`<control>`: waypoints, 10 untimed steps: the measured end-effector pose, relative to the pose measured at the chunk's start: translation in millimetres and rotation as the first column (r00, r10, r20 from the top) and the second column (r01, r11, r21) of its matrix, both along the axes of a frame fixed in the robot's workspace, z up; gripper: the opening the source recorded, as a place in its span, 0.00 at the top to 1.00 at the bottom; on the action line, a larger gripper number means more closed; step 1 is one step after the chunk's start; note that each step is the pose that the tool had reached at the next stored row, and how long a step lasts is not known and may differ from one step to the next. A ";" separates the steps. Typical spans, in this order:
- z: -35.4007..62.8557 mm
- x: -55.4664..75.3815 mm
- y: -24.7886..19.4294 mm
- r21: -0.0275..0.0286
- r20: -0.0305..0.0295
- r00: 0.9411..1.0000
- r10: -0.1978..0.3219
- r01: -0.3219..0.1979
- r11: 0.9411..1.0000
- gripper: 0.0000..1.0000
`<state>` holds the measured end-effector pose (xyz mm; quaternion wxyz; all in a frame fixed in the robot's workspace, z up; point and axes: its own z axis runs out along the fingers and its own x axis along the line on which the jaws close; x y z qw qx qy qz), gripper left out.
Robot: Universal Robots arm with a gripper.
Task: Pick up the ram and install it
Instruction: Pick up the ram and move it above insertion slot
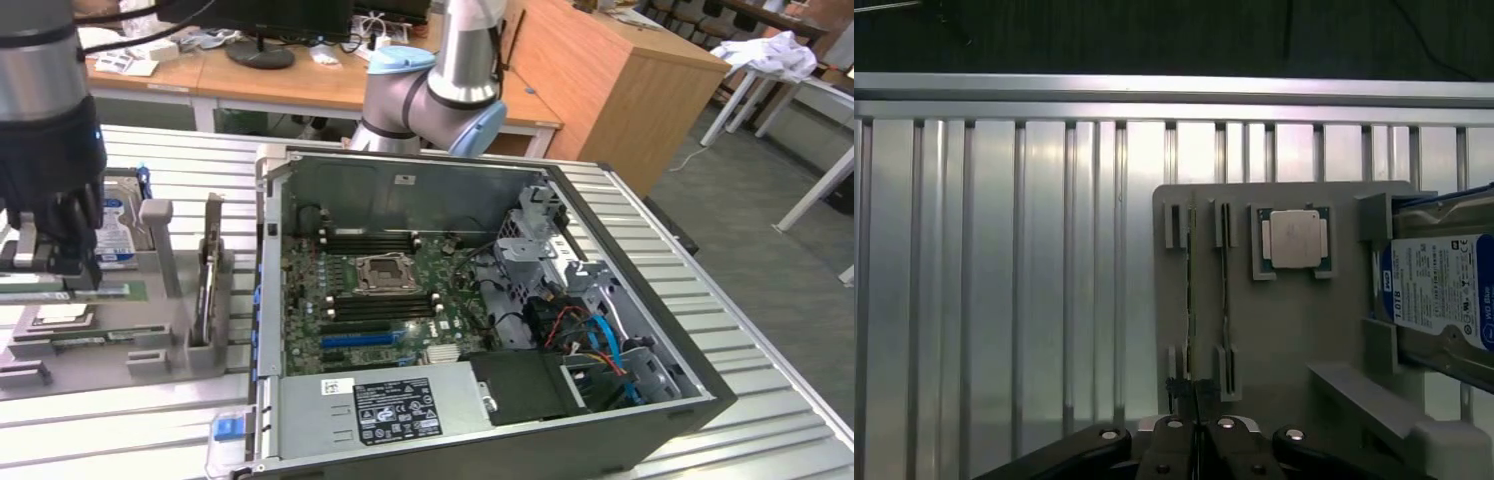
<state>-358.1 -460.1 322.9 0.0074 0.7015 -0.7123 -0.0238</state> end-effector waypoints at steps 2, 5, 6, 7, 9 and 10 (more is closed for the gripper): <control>6.4 0.4 0.0 0.000 0.000 1.000 0.000 0.000 1.000 0.89; 15.3 0.8 0.0 0.000 0.000 1.000 0.000 0.000 1.000 0.89; 17.9 1.0 0.0 0.000 0.000 1.000 0.000 0.000 1.000 0.89; 20.5 1.1 0.0 0.000 0.000 1.000 0.000 0.000 1.000 0.89; 25.4 1.5 0.0 0.000 0.000 1.000 0.000 0.000 1.000 0.89; 27.7 1.7 0.0 0.000 0.000 1.000 0.000 0.000 1.000 0.89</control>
